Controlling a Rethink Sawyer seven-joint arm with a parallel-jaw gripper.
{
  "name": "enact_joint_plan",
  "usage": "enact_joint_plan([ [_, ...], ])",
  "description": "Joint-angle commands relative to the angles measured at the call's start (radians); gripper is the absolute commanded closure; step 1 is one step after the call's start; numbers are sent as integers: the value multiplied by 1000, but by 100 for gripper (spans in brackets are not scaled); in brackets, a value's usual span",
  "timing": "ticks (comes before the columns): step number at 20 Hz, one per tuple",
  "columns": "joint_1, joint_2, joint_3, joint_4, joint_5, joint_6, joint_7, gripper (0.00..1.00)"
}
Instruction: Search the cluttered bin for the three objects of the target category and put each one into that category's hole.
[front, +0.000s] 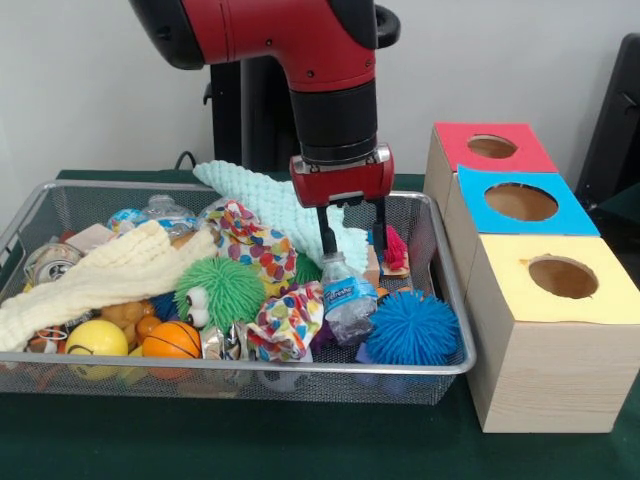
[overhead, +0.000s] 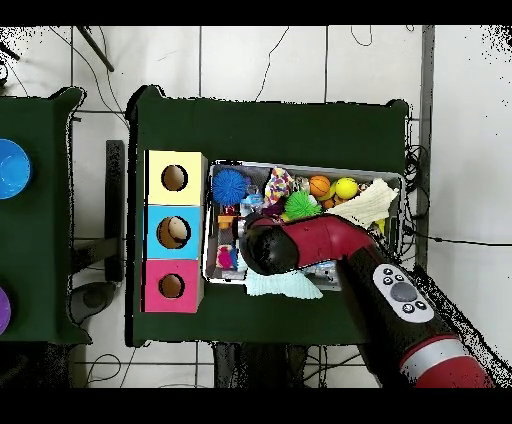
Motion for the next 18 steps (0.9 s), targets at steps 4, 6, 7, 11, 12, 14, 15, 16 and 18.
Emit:
enact_joint_plan([
  [4,-53,41,67,-68,-65,91,-191,0],
  [6,-59,41,71,-65,-64,95,-194,0],
  [7,-61,40,72,-64,-62,98,-194,0],
  [11,-53,34,69,-57,-64,91,-172,0],
  [12,-50,37,68,-59,-66,86,-167,0],
  [14,-44,47,67,-67,-70,80,-162,0],
  [15,-44,50,67,-69,-70,80,-162,0],
  [16,-43,52,68,-72,-70,80,-162,0],
  [18,-40,55,73,-84,-64,90,-165,0],
])
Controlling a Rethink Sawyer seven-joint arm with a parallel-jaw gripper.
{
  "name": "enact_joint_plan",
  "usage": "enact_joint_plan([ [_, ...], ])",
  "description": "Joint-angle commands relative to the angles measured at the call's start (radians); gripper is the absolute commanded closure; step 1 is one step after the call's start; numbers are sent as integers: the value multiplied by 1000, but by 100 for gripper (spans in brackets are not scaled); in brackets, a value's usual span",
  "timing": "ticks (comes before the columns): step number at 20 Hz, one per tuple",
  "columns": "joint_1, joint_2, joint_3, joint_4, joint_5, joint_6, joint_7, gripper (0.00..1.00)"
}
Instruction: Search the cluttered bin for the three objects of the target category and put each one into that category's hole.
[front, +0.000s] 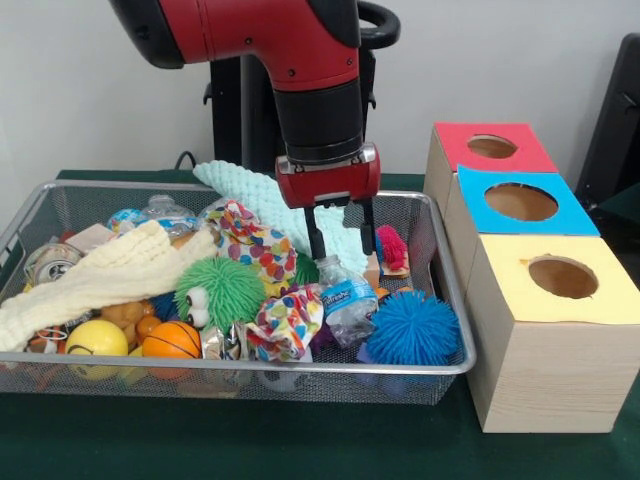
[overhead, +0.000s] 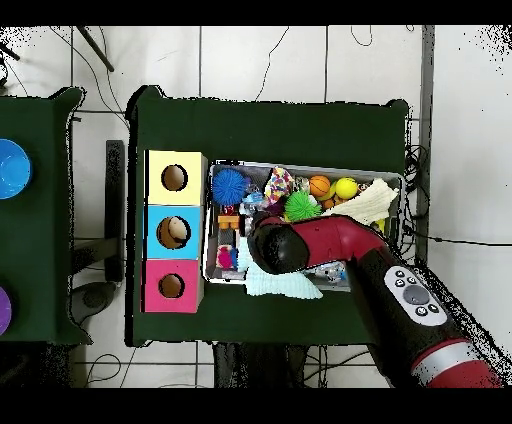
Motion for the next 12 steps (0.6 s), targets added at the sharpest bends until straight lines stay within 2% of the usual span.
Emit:
enact_joint_plan([
  [1,1,53,50,-87,-64,91,-164,0],
  [12,24,89,34,-125,-78,60,-141,0],
])
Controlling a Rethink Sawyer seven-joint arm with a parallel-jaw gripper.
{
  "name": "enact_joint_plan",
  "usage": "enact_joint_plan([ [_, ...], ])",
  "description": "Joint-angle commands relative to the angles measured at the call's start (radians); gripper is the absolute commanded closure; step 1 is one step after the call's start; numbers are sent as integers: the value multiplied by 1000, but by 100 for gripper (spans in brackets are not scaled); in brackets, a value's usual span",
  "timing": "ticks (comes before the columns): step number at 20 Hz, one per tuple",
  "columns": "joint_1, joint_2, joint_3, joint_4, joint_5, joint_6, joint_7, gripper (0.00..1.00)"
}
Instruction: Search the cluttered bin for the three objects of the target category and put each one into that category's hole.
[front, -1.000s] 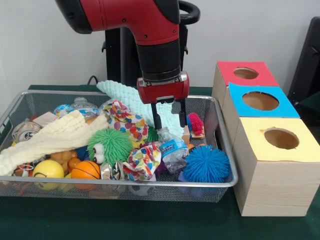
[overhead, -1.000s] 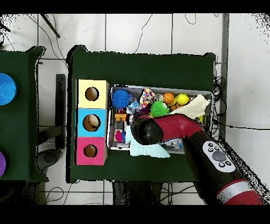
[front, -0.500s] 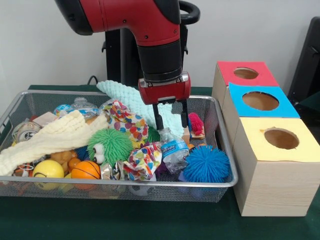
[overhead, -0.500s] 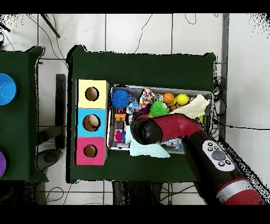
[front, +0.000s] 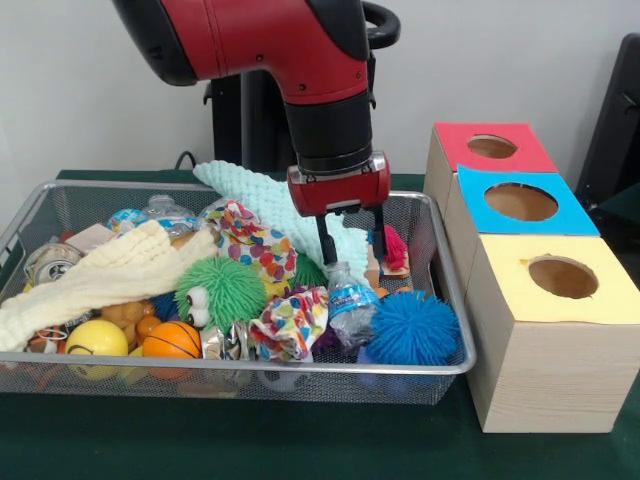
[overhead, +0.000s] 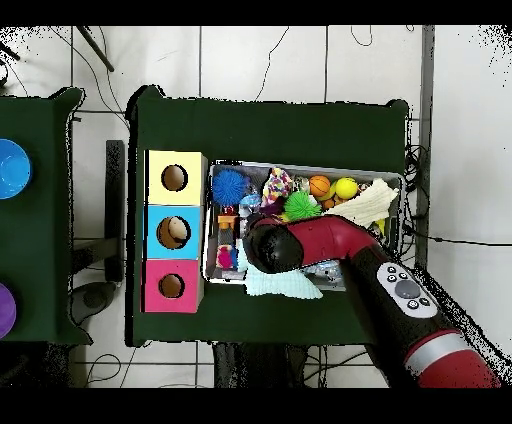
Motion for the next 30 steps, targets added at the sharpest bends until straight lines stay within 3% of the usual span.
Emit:
enact_joint_plan([
  [1,12,56,33,-122,-77,62,-144,0],
  [8,7,30,41,-122,-57,98,-156,0],
  [18,13,94,36,-206,-66,96,-161,0],
  [30,20,81,21,-194,-74,57,-110,0],
])
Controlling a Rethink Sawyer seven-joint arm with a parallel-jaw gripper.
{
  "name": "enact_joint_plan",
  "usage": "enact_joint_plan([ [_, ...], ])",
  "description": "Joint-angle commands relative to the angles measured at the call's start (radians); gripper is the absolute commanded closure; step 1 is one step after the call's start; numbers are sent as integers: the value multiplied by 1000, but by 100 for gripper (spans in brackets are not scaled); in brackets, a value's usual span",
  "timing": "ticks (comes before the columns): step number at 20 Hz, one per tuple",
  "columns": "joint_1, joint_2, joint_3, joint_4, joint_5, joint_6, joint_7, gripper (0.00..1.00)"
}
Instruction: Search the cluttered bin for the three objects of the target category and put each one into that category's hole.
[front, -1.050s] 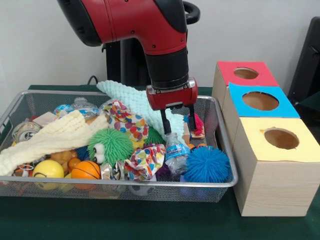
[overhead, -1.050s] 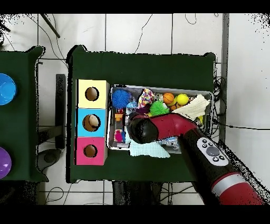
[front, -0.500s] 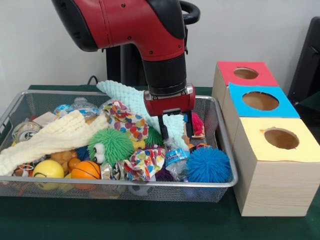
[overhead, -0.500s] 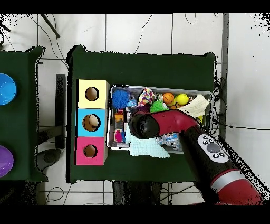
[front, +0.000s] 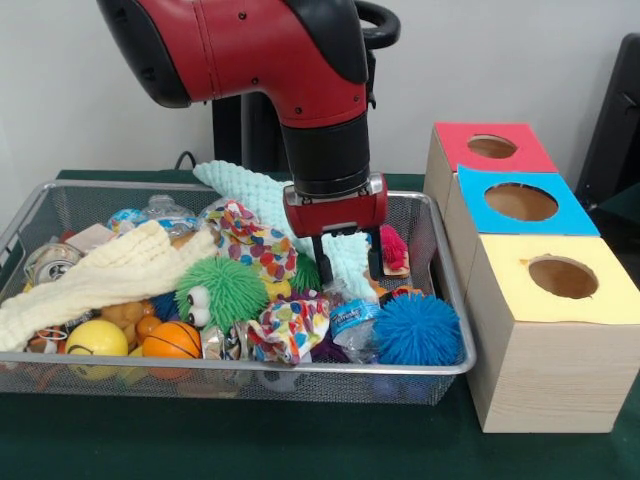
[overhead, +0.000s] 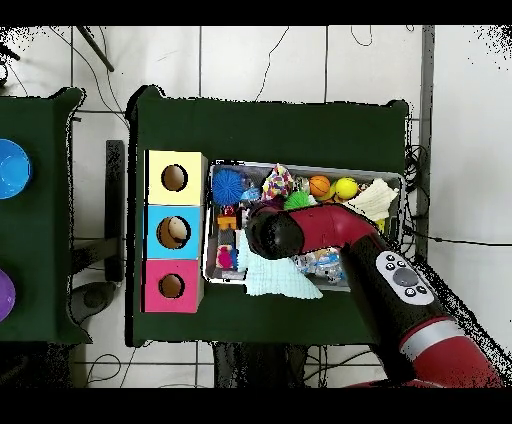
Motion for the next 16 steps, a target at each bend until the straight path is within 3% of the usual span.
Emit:
enact_joint_plan([
  [1,3,35,24,-99,-71,-26,-91,0],
  [3,-1,36,26,-95,-70,-42,-81,0],
  [4,-3,36,26,-94,-70,-50,-76,100],
  [16,19,-1,1,-88,-43,4,-42,100],
])
